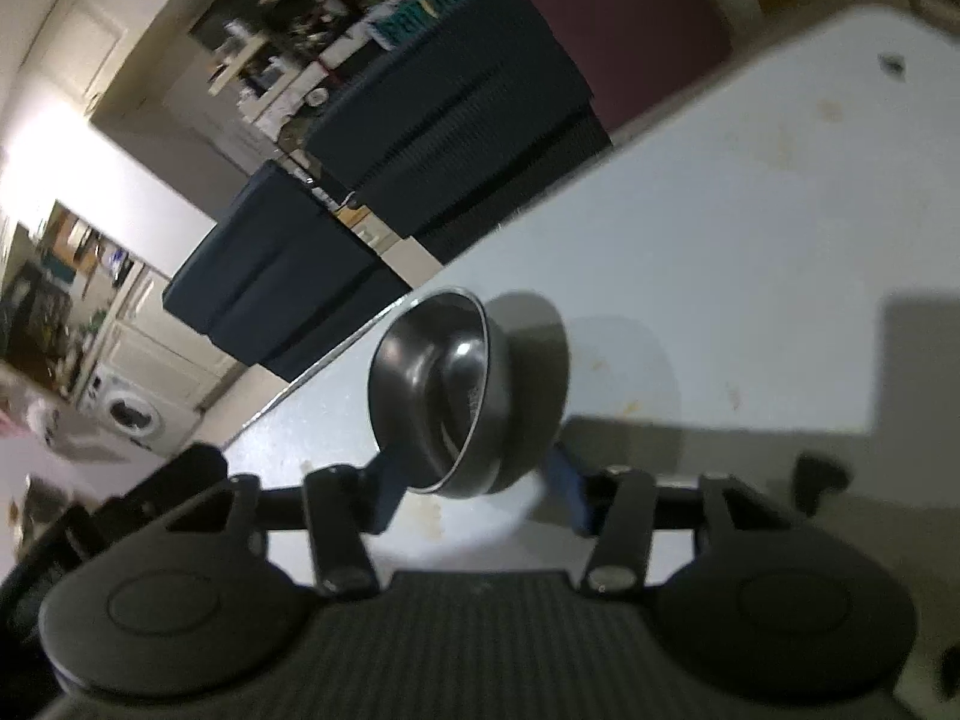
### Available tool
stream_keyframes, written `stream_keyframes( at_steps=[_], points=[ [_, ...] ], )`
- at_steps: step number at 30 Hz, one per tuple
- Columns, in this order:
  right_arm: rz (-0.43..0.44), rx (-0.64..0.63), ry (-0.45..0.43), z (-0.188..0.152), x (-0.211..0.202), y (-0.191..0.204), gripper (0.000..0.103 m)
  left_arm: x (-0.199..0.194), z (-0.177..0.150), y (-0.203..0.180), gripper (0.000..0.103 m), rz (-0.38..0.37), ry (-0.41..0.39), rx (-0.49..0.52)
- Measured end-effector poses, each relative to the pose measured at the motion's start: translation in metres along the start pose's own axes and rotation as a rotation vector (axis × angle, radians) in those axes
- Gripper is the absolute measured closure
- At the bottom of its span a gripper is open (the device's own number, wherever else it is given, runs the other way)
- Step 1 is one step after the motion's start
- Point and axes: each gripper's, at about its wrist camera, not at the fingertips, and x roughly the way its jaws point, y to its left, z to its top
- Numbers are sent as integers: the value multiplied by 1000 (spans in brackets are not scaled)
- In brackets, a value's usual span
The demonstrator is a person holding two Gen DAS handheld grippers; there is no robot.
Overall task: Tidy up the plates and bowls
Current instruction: 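Close the right gripper on the rim of the small steel bowl, then lift and carry the steel bowl with the right gripper to the steel tray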
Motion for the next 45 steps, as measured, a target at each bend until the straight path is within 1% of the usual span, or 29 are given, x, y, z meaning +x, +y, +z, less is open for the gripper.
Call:
stream_keyframes(
  at_steps=[6, 8, 9, 12, 13, 17, 19, 22, 24, 26, 28, 30, 32, 34, 35, 37, 38, 39, 42, 43, 44, 45],
  points=[
    [-21, 9, -16, -5, 10, 8, 58, 11, -1, 3, 0, 6, 7, 8],
    [-44, -20, -8, -7, 14, 10, 73, 13, -2, 4, 0, 5, 10, 13],
    [-48, -34, -14, -7, 15, 9, 75, 15, -2, 4, 0, 5, 12, 15],
    [-68, -109, -22, -1, 13, 11, 85, 17, -3, 4, 1, -4, 15, 12],
    [-75, -135, -30, 1, 12, 10, 90, 18, -4, 4, 1, -7, 15, 10],
    [-93, -250, -41, 4, 10, 12, 95, 20, -6, 3, 1, -8, 24, 24],
    [-91, -315, -45, 5, 9, 14, 98, 21, -8, 4, 5, -11, 27, 31],
    [-89, -418, -38, 3, 7, 18, 99, 25, -9, 5, 17, -17, 64, 44],
    [-84, -471, -35, 1, 6, 19, 99, 28, -11, 7, 27, -30, 88, 41],
    [-73, -528, -30, 1, 4, 20, 99, 31, -14, 8, 31, -49, 109, 37],
    [-47, -591, -15, 0, 2, 22, 99, 34, -16, 8, 37, -55, 129, 48],
    [-14, -615, 9, 2, -1, 19, 99, 38, -18, 8, 45, -55, 149, 57],
    [14, -639, 32, 3, -3, 18, 99, 41, -21, 10, 50, -63, 167, 53],
    [12, -671, 45, 1, -3, 21, 99, 44, -23, 10, 54, -60, 185, 53],
    [11, -682, 47, 0, -3, 22, 99, 46, -23, 11, 58, -58, 195, 55],
    [16, -686, 53, -2, -2, 24, 99, 48, -25, 12, 70, -62, 212, 46],
    [18, -688, 55, -2, -1, 26, 99, 50, -24, 12, 82, -62, 223, 37],
    [11, -693, 52, -3, -1, 28, 99, 51, -26, 13, 91, -58, 234, 28],
    [-18, -690, 41, -5, 2, 31, 98, 51, -26, 15, 91, -56, 240, 9],
    [-27, -687, 44, -6, 4, 32, 96, 51, -26, 15, 91, -50, 244, 3],
    [-41, -686, 54, -6, 5, 33, 89, 51, -26, 15, 91, -43, 248, -1],
    [-54, -690, 67, -7, 6, 35, 84, 49, -26, 16, 92, -39, 250, -5]
  ],
)
